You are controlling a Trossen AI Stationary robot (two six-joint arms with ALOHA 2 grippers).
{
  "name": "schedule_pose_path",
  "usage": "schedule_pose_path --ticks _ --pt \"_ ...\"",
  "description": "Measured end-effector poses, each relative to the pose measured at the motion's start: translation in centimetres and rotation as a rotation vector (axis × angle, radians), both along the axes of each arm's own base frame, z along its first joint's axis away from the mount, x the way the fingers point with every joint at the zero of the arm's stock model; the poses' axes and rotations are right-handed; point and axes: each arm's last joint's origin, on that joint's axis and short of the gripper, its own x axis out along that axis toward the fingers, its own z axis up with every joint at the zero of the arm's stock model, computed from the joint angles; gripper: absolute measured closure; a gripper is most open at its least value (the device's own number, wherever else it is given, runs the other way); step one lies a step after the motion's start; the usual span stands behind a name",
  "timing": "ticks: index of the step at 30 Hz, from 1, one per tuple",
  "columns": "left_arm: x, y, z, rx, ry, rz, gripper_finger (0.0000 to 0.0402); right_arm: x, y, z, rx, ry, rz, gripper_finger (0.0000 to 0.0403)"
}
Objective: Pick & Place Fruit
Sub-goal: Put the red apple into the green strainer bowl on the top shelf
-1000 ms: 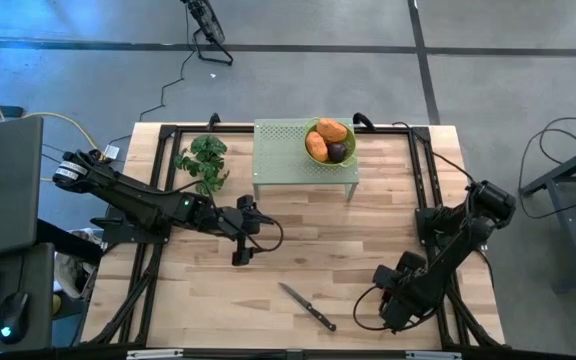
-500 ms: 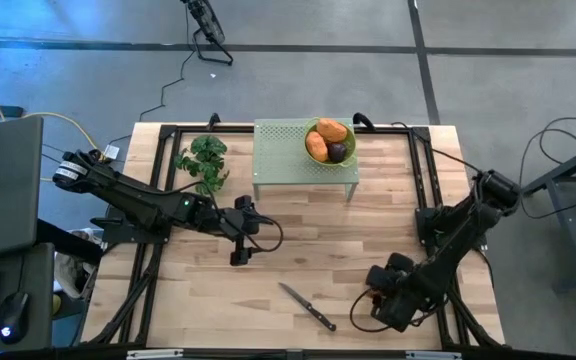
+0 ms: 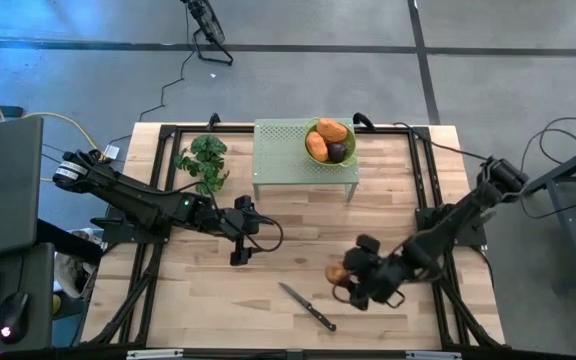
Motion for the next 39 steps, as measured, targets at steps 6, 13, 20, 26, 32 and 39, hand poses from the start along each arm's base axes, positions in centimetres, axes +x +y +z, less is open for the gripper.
schedule_pose_path --ticks 6,13,20,26,32,39 --pt "-0.1 0.0 -0.1 0.002 0.009 0.0 0.0013 2.1 -2.2 1.5 -0.058 -0.126 0.03 0.0166" --pt "-0.1 0.0 -0.1 0.004 0.015 0.0 0.0013 4.1 -5.2 2.8 -0.171 -0.235 0.031 0.0163" --pt "-0.1 0.0 -0.1 -0.016 0.016 0.016 0.0013 5.7 -8.5 3.5 -0.327 -0.293 -0.04 0.0164" --pt "-0.1 0.0 -0.1 -0.016 0.017 0.016 0.0013 6.6 -11.0 4.3 -0.445 -0.347 -0.137 0.0168" --pt "-0.1 0.0 -0.2 -0.015 0.02 0.016 0.0013 6.6 -12.7 5.5 -0.598 -0.375 -0.304 0.0168" --pt "-0.1 0.0 -0.1 -0.015 0.019 0.016 0.0013 5.0 -14.3 8.1 -0.664 -0.429 -0.48 0.017"
